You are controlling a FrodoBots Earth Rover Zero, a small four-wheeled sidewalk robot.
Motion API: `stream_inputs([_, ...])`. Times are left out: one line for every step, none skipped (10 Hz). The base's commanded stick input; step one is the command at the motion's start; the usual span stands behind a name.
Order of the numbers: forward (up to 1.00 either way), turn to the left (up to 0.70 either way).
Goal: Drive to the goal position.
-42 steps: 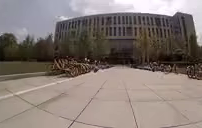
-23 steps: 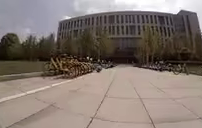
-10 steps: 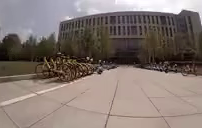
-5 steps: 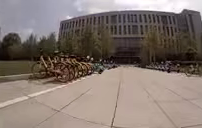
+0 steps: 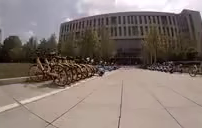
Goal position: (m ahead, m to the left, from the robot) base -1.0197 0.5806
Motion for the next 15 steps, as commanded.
stream_inputs([0.5,-0.52])
stream_inputs([0.5,-0.52])
stream_inputs([0.5,-0.52])
stream_inputs([0.5,-0.18])
stream_inputs([0.5,-0.02])
stream_inputs([0.5,-0.02])
stream_inputs([0.5,-0.02])
stream_inputs([0.5,-0.02])
stream_inputs([0.5,-0.02])
stream_inputs([0.5,-0.02])
stream_inputs([0.5,-0.02])
stream_inputs([0.5,-0.02])
stream_inputs([0.5,-0.02])
stream_inputs([0.5,-0.02])
stream_inputs([0.5,-0.02])
